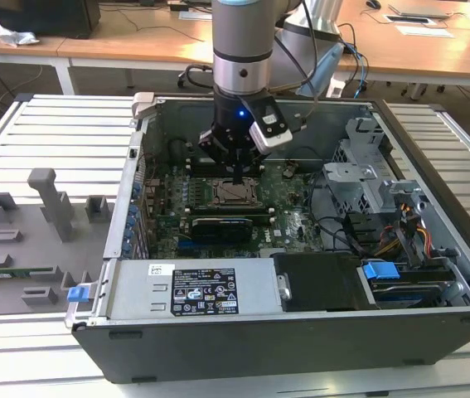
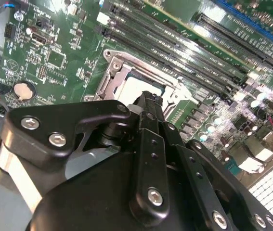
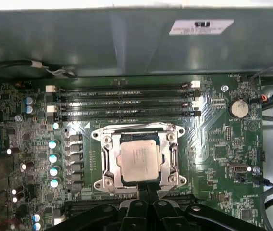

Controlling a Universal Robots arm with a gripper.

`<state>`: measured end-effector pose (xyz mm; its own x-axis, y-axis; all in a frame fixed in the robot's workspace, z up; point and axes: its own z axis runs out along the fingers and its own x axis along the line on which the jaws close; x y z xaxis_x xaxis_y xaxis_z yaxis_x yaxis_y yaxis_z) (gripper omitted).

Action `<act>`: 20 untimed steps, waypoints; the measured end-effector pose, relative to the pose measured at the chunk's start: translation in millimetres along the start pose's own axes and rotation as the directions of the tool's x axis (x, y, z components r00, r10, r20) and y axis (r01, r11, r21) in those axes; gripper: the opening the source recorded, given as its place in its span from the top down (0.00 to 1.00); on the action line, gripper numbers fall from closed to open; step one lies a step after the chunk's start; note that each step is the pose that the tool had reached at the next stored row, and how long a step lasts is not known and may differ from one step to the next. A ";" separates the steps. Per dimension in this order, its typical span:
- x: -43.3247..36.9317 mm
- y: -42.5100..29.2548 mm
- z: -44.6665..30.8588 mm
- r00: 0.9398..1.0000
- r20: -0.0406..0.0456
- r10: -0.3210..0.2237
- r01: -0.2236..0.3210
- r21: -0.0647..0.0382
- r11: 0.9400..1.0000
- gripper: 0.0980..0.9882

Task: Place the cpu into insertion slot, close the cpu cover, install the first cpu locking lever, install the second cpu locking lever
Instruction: 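Install the second cpu locking lever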

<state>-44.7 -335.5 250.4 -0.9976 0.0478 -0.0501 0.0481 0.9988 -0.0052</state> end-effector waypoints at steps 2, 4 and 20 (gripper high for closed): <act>-0.2 -4.1 0.1 1.000 0.000 0.000 0.000 0.000 1.000 0.99; -0.3 -8.2 0.1 1.000 0.000 0.000 0.000 0.000 1.000 0.99; -1.2 -29.1 3.3 1.000 0.000 0.000 0.000 0.000 1.000 0.99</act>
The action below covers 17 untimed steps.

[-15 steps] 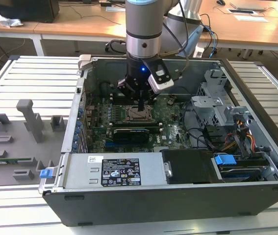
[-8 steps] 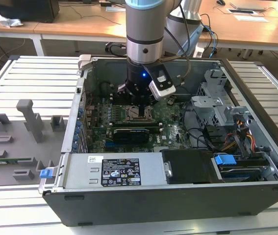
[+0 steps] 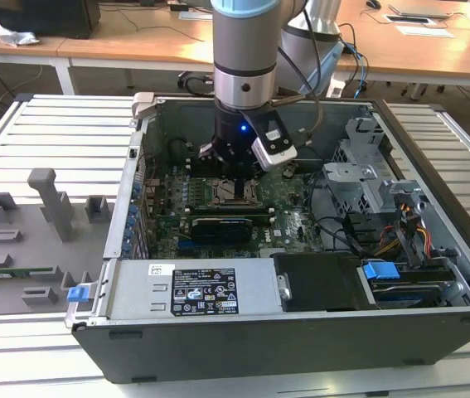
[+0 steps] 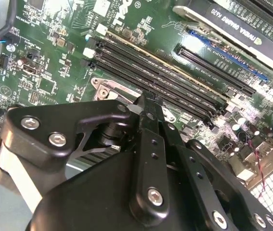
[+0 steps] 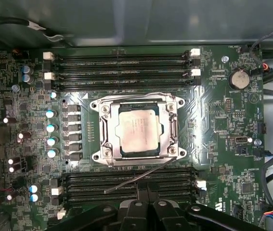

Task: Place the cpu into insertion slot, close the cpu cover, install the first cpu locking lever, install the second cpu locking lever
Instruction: 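Install the second cpu locking lever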

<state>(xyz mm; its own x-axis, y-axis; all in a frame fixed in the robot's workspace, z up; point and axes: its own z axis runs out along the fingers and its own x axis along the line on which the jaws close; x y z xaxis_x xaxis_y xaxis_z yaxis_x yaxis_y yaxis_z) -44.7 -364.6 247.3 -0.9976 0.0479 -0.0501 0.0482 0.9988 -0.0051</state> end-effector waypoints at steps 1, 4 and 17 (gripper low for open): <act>0.1 -0.2 1.6 1.000 0.000 0.000 0.000 0.000 1.000 0.99; 1.3 -0.5 4.9 1.000 0.000 0.000 0.000 -0.002 1.000 0.99; 16.2 -2.8 17.1 1.000 -0.003 0.003 -0.003 -0.067 0.998 0.99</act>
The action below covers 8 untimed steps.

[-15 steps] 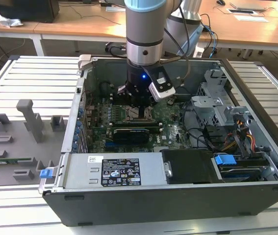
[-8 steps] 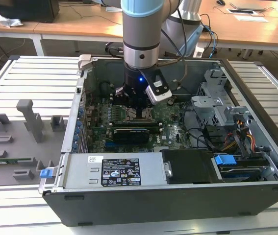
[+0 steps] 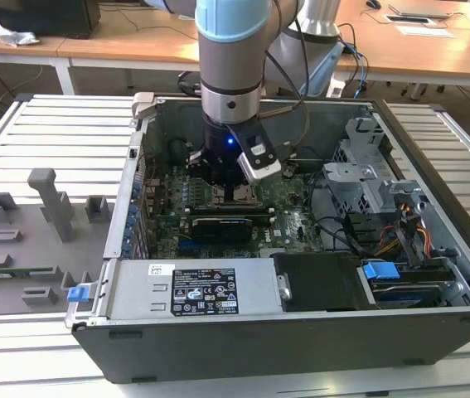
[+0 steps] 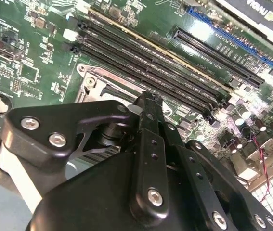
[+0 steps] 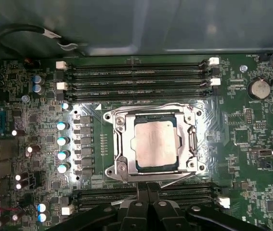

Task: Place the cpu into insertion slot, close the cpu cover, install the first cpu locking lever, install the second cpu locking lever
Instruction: 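Install the second cpu locking lever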

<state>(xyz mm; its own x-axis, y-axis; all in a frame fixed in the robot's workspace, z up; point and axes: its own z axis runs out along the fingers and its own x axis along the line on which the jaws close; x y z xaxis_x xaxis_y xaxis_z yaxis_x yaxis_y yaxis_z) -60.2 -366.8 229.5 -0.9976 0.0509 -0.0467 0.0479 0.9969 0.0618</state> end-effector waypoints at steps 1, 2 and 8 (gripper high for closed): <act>0.3 -2.1 2.6 1.000 0.000 0.000 0.000 -0.002 1.000 0.99; 0.4 -3.7 4.6 1.000 0.000 0.000 0.000 -0.006 1.000 0.99; 5.3 -7.9 9.3 1.000 -0.001 0.002 -0.002 -0.026 1.000 0.99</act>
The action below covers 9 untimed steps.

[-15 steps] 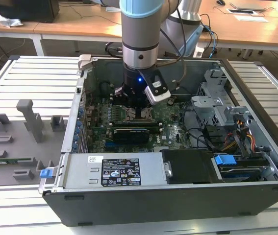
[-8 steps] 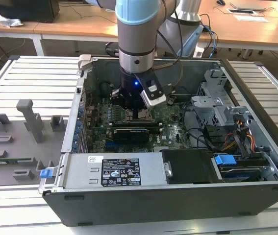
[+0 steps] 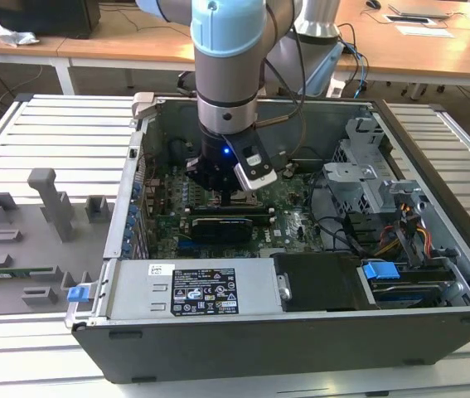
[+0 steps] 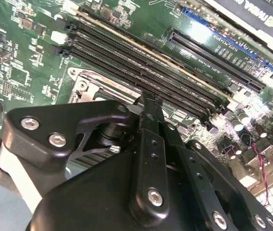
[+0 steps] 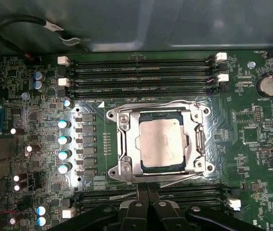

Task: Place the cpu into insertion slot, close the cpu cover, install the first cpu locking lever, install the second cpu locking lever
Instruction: 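Install the second cpu locking lever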

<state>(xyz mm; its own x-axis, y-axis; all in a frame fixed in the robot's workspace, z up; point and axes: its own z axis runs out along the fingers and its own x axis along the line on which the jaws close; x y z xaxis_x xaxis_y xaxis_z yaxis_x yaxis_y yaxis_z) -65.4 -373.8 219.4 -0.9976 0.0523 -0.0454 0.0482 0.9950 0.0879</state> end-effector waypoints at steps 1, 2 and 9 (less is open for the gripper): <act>0.9 -0.9 0.5 1.000 0.000 0.000 0.000 -0.003 1.000 0.99; 1.8 -2.0 0.9 1.000 0.000 0.000 0.000 -0.006 1.000 0.99; 14.4 -11.7 3.1 1.000 -0.003 0.003 -0.003 -0.055 0.998 0.99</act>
<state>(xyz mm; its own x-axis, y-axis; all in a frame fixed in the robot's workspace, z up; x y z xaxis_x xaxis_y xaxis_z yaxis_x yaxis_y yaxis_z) -80.2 -384.5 214.6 -0.9976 0.0546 -0.0424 0.0481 0.9886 0.1425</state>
